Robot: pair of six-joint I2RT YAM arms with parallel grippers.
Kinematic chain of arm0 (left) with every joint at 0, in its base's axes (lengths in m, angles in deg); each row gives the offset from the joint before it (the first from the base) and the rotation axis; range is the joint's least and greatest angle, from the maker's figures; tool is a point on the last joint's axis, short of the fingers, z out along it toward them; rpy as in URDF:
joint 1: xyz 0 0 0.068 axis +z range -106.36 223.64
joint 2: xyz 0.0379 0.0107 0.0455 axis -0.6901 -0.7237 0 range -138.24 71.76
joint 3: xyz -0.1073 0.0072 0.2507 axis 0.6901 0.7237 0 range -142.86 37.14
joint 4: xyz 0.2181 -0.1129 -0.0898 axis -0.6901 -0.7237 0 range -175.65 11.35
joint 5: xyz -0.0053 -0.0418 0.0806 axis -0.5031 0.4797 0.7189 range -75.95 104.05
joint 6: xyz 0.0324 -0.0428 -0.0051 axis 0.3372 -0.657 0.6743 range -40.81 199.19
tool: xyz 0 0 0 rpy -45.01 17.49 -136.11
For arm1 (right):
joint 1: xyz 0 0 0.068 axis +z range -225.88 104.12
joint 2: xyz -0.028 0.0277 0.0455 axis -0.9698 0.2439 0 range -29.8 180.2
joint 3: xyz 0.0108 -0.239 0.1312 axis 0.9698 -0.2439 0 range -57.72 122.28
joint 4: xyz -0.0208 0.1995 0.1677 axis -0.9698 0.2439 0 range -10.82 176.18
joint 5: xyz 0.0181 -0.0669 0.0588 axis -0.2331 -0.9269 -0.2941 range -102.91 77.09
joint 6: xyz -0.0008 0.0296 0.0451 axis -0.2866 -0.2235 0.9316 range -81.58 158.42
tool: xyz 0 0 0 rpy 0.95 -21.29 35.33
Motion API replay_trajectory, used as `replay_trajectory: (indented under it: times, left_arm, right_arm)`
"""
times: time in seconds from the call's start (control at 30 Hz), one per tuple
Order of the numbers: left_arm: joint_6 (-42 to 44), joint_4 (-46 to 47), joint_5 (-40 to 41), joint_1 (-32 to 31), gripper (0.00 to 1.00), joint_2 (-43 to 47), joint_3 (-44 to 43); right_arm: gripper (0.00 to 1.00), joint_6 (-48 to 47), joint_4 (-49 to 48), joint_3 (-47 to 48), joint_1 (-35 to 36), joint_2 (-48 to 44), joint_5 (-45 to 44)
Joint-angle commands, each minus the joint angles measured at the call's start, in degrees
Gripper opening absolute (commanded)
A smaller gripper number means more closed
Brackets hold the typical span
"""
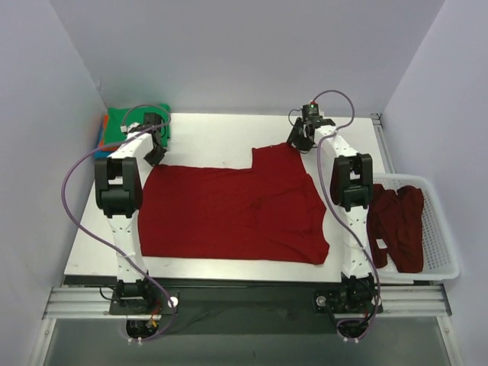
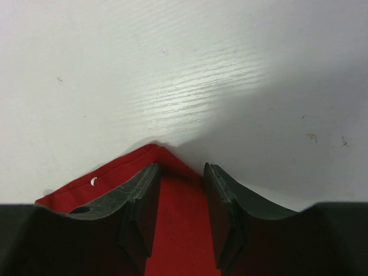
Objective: Fold and stack the t-shirts
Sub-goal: Grap the side of the flattened tshirt furthest away from the robot with both arms
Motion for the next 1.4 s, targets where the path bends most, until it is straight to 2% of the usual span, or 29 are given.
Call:
replay_trajectory:
  times: [0.0, 0.1, 0.13, 0.2, 0.33, 0.73, 0.77, 0.97, 1.37]
  left_arm:
    - [0.1, 1.78, -2.87, 0.33, 0.0, 2.45, 1.84]
    - [0.1, 2.4, -3.49, 0.51, 0.0, 2.63, 2.28]
    - [0.1, 2.49, -3.67, 0.51, 0.0, 2.71, 2.55]
    - [0.1, 3.1, -4.28, 0.77, 0.0, 2.98, 2.81]
    - [0.19, 4.68, -5.34, 1.04, 0.0, 3.85, 3.78]
    - [0.89, 8.9, -8.94, 1.12, 0.0, 5.61, 3.61]
    - [0.81, 8.91, -9.29, 2.95, 0.0, 5.7, 3.52]
    - [0.37, 10.13, -11.4, 4.37, 0.0, 6.4, 3.43]
    - [0.81, 15.23, -15.8, 5.61, 0.0, 7.02, 5.27]
  right_arm:
    - [0.36, 1.07, 2.98, 0.85, 0.39, 0.75, 1.6]
    - [0.28, 1.07, 3.07, -0.55, 0.3, -0.21, 1.34]
    - [0.22, 0.81, 3.06, -0.82, 0.3, -0.56, 0.99]
    - [0.17, 0.55, 3.06, -1.61, 0.3, -1.53, 0.55]
    - [0.0, -0.51, 3.15, -1.87, 0.04, -3.11, -0.07]
    - [0.0, -4.29, 3.15, -1.7, -1.54, -13.3, -2.44]
    - [0.0, -4.38, 3.15, -1.52, -1.81, -13.74, -2.18]
    - [0.0, -5.52, 4.12, -0.64, -2.69, -15.59, -1.47]
    - [0.0, -6.4, 4.12, -6.62, -2.51, -20.51, -0.86]
